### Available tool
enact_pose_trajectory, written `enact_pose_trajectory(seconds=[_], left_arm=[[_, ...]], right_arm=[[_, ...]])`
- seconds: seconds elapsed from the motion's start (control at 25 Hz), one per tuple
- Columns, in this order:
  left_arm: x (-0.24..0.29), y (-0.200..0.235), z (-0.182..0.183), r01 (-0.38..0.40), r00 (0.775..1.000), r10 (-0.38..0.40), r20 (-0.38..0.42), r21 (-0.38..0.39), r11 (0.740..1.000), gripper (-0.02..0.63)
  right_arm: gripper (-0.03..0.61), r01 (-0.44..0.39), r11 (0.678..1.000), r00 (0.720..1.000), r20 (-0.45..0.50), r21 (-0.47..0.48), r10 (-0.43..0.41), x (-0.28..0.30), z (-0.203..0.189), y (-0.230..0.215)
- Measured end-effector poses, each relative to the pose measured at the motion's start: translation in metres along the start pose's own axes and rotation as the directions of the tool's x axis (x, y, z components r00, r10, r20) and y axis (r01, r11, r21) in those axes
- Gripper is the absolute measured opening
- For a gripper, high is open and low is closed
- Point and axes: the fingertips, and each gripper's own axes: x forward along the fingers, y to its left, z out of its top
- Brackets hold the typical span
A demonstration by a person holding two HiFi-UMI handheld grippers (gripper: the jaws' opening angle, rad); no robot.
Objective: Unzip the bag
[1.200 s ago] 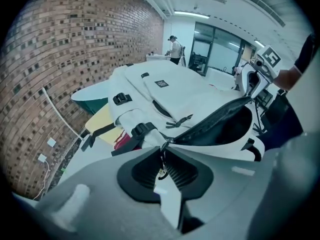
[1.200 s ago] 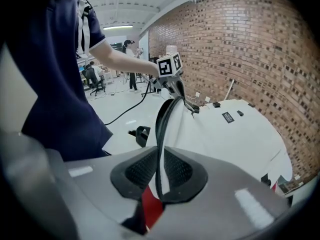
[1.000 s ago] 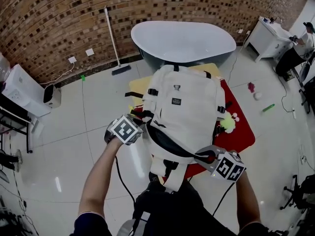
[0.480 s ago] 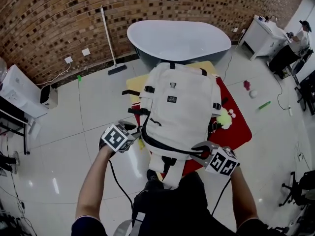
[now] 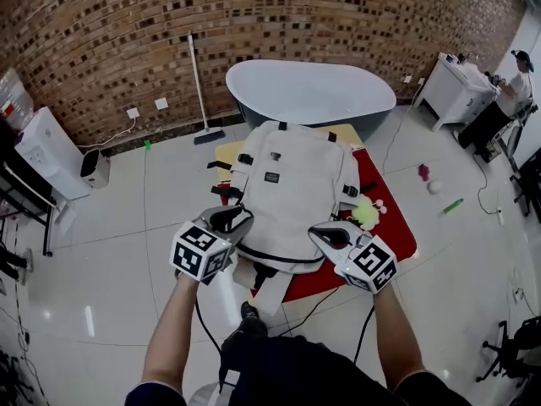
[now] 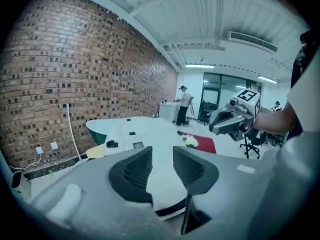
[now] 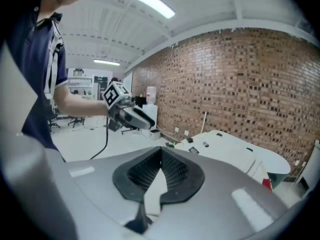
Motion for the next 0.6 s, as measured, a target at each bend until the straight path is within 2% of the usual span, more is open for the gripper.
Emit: enact_pose_trajectory(seconds=[0.12, 0.32, 0.48, 0.6], left_arm=[[0.002, -0.045, 0.027, -0.007, 0.994, 0.007, 0.111, -0.002, 1.0, 0.125], [-0.005, -0.105, 0.054, -0.062, 0.968, 0.066, 0.24, -0.024, 0.998, 0.019], [-0.014, -0.147, 0.057, -0.085, 0.956, 0.098, 0.278, -0.059, 0.995, 0.002], [-0.019, -0.172, 0.056, -0.111, 0.949, 0.123, 0.29, -0.058, 0.992, 0.002]], right_arm=[[0.006, 0.039, 0.998, 0.99, 0.134, 0.051, -0.046, -0.017, 0.024, -0.002], [0.006, 0.076, 0.989, 0.965, 0.242, 0.124, -0.104, -0.049, 0.043, 0.004], [0.006, 0.068, 0.987, 0.953, 0.283, 0.145, -0.107, -0.078, 0.048, 0.019], [0.006, 0.068, 0.984, 0.944, 0.308, 0.167, -0.117, -0.1, 0.048, 0.029]])
